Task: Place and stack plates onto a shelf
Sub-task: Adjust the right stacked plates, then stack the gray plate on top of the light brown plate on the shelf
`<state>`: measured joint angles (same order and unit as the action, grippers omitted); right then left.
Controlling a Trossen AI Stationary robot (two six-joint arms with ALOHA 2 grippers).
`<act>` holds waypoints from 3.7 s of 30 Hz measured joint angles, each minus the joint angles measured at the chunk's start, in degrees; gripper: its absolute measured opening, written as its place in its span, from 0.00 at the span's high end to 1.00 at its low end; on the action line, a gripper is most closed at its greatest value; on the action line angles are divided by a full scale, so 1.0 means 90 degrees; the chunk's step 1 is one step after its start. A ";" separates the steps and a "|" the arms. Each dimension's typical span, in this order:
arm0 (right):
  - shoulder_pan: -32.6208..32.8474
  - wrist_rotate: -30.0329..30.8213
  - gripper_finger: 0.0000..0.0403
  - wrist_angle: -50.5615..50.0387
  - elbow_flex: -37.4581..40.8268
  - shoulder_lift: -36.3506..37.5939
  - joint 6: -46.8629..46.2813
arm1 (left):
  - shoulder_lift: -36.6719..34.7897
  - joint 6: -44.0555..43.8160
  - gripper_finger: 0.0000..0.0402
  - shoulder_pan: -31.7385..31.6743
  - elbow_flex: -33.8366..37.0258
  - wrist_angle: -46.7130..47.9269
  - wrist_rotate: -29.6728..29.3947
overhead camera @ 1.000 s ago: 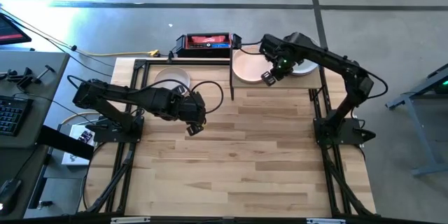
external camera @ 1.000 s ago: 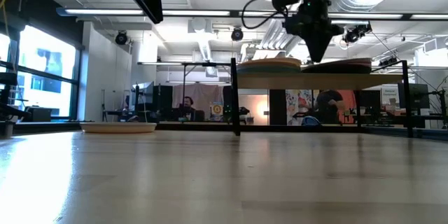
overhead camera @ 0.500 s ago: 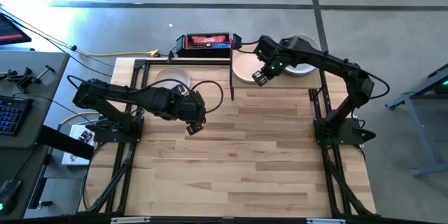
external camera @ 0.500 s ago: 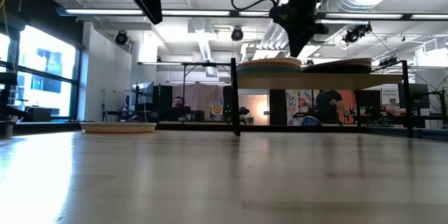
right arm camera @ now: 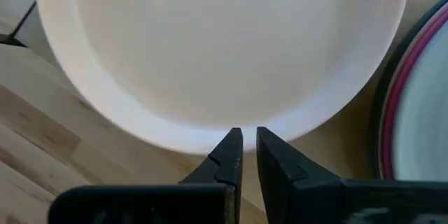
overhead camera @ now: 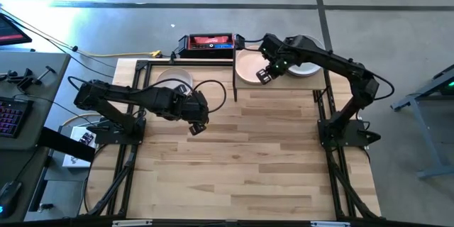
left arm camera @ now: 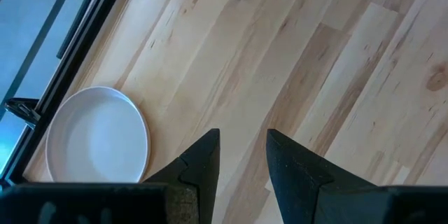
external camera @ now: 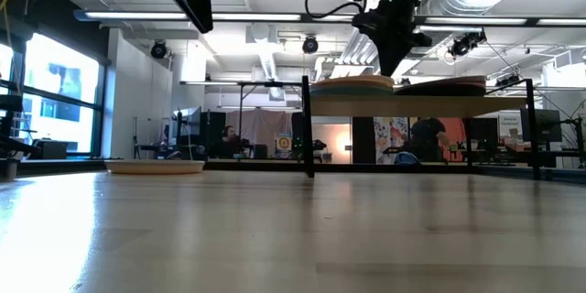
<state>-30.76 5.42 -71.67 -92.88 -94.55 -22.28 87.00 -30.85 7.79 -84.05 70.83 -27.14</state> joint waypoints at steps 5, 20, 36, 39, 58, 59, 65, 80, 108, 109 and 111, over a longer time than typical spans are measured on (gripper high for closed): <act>0.0000 0.0001 0.94 -0.0198 -0.0002 0.0003 -0.0093 | 0.0000 -0.0001 0.74 0.0000 0.0000 0.0000 0.0000; -0.0083 0.0241 0.94 -0.0322 -0.0002 -0.0070 -0.0031 | 0.0000 0.0117 0.74 0.0000 0.0000 0.0126 -0.0002; 0.0916 -0.1270 0.94 -0.0541 -0.0002 0.0348 0.0025 | 0.0002 0.0116 0.74 -0.1015 0.1231 0.0940 0.0440; 0.1196 -0.1281 0.94 -0.0810 -0.0002 0.0345 0.0026 | 0.0002 0.0114 0.74 -0.1363 0.1607 0.0924 0.0484; 0.2540 -0.1280 0.94 -0.1250 -0.0002 0.0333 -0.0165 | 0.0000 0.1784 0.74 -0.3115 0.3040 -0.1415 0.1158; 0.2560 -0.1276 0.94 -0.1249 -0.0002 0.0333 -0.0214 | 0.0003 0.1871 0.74 -0.3174 0.3128 -0.1571 0.1266; 0.2606 -0.1276 0.94 -0.1249 -0.0002 0.0333 -0.0377 | 0.0262 0.2005 0.74 -0.3500 0.3505 -0.2050 0.1297; 0.2603 -0.1098 0.94 -0.1199 -0.0002 0.0328 -0.0372 | 0.1353 0.2287 0.74 -0.4006 0.3525 -0.2344 0.1290; 0.2543 -0.0793 0.94 -0.0368 -0.0002 0.0328 -0.0355 | -0.0089 0.2642 1.00 -0.2449 0.3560 -0.1599 0.1290; 0.2543 -0.0793 0.94 -0.0365 -0.0002 0.0328 -0.0355 | -0.0194 0.2680 1.00 -0.2323 0.3560 -0.1558 0.1292; 0.2543 -0.0789 0.94 -0.0322 -0.0002 0.0328 -0.0306 | -0.0433 0.2829 1.00 -0.2047 0.3560 -0.1468 0.1290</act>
<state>-7.88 -1.68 -74.57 -92.90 -91.59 -25.03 83.10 -5.39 -10.63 -52.01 57.61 -15.53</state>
